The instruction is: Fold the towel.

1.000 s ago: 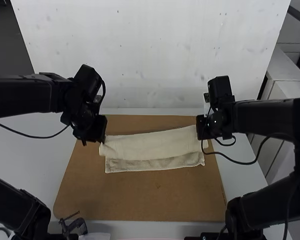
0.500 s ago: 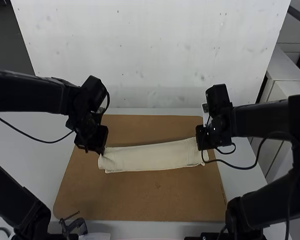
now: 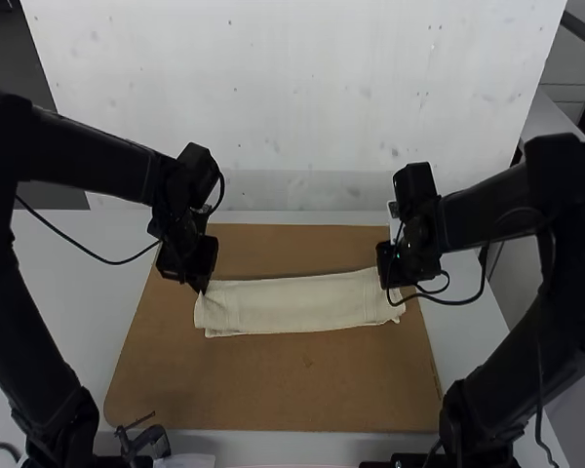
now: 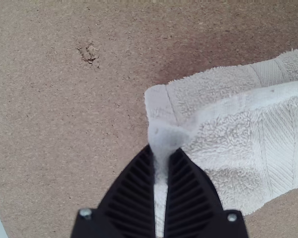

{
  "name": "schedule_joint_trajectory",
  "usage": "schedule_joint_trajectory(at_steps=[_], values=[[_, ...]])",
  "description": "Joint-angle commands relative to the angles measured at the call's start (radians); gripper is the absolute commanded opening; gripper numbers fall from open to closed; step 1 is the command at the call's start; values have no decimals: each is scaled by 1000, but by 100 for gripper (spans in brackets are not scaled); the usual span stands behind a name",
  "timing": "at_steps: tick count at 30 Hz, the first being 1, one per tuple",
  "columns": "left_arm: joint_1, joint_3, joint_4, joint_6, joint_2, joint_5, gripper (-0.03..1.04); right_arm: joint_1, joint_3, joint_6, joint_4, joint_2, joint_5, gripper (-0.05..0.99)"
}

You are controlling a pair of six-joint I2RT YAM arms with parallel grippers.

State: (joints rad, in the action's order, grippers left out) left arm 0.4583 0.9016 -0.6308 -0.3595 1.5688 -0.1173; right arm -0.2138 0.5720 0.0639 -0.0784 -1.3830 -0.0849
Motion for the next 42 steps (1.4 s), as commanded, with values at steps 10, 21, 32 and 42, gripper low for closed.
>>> schedule_joint_trajectory(at_steps=[10, 21, 32, 42], values=[[-30, 60, 3, 11, 23, -58, 55, 25, 25, -33, 43, -2, -52, 90], [-199, 117, 42, 65, -194, -51, 98, 54, 92, -108, -100, -24, 8, 90], [-221, 76, 52, 67, -216, -36, 98, 63, 147, -136, -219, -157, 28, 84], [-219, 49, 77, 68, -214, -36, 98, 57, 203, -168, -231, -314, 30, 61]])
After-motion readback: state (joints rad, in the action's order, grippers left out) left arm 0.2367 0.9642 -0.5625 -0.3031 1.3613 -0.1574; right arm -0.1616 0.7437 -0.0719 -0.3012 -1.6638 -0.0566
